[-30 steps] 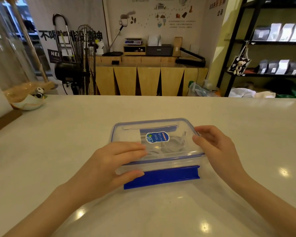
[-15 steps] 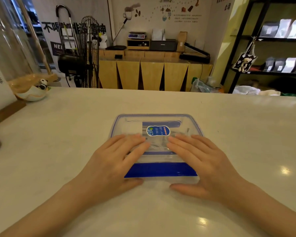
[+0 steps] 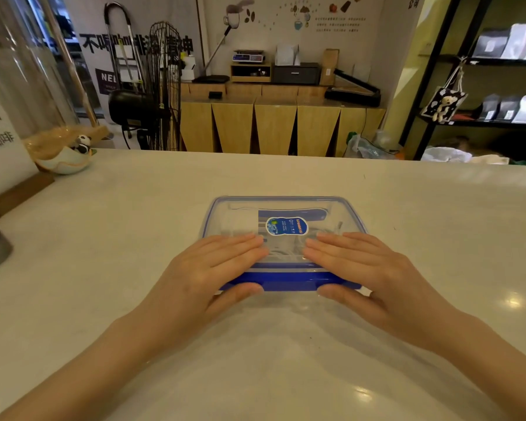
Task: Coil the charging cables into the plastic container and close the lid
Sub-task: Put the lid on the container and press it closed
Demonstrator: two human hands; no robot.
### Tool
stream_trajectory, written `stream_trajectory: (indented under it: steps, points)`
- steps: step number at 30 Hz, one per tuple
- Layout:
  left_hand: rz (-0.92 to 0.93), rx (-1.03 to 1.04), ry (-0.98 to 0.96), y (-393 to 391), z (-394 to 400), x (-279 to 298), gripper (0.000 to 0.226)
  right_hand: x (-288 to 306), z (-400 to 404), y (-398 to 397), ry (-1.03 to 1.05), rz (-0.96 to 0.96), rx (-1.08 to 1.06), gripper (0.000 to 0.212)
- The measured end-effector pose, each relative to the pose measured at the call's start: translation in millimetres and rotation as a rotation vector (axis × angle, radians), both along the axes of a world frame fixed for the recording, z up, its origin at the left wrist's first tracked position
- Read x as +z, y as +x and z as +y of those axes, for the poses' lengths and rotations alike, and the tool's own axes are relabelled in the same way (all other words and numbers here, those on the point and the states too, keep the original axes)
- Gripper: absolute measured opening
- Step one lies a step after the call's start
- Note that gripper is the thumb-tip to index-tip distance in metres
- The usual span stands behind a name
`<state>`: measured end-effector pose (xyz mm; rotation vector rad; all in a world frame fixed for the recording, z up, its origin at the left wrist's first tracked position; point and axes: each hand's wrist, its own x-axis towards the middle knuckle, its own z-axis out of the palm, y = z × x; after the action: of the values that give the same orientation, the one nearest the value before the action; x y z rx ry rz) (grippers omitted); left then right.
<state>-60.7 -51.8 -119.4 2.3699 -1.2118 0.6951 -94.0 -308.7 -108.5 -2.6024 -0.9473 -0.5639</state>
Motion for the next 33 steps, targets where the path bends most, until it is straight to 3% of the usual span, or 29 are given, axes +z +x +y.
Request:
stream_trajectory:
  steps: [7,10,14,18,20,23,25,27,29,31,33]
  points:
    - [0.054,-0.008,-0.062,1.1,-0.8,2.1,0.042,4.3,0.0,4.8,0.258,0.122,0.012,0.046]
    - [0.112,-0.015,-0.067,2.8,-0.2,10.3,0.041,13.0,0.7,5.8,0.251,0.198,0.005,0.048]
    - [0.400,-0.039,-0.144,17.8,-3.3,40.4,0.041,40.5,5.4,22.6,0.364,0.432,-0.024,0.024]
    - [0.377,0.158,-0.005,58.6,-18.5,52.0,0.020,42.9,9.6,75.9,0.324,0.368,-0.205,0.020]
    - [0.429,0.229,-0.042,80.5,-23.1,49.2,0.014,39.8,8.5,100.9,0.324,0.381,-0.249,0.023]
    - [0.587,0.255,-0.199,100.2,-24.1,45.4,0.010,36.5,1.0,122.0,0.394,0.572,-0.266,0.036]
    - [0.739,0.267,-0.285,107.1,-23.7,43.5,0.026,34.6,-2.2,127.9,0.400,0.713,-0.270,0.042]
    - [0.969,0.333,-0.305,110.9,-23.5,42.3,0.043,31.8,-4.0,131.4,0.367,0.822,-0.306,0.041]
    - [1.235,0.360,-0.326,113.4,-22.8,41.6,0.045,30.5,-3.7,132.7,0.386,0.921,-0.346,0.039]
    - [1.407,0.351,-0.369,115.2,-20.6,41.6,0.044,29.1,-3.8,132.8,0.432,0.966,-0.351,0.038]
    - [1.456,0.339,-0.374,116.6,-18.1,40.6,0.041,27.3,-4.1,132.0,0.475,0.943,-0.336,0.031]
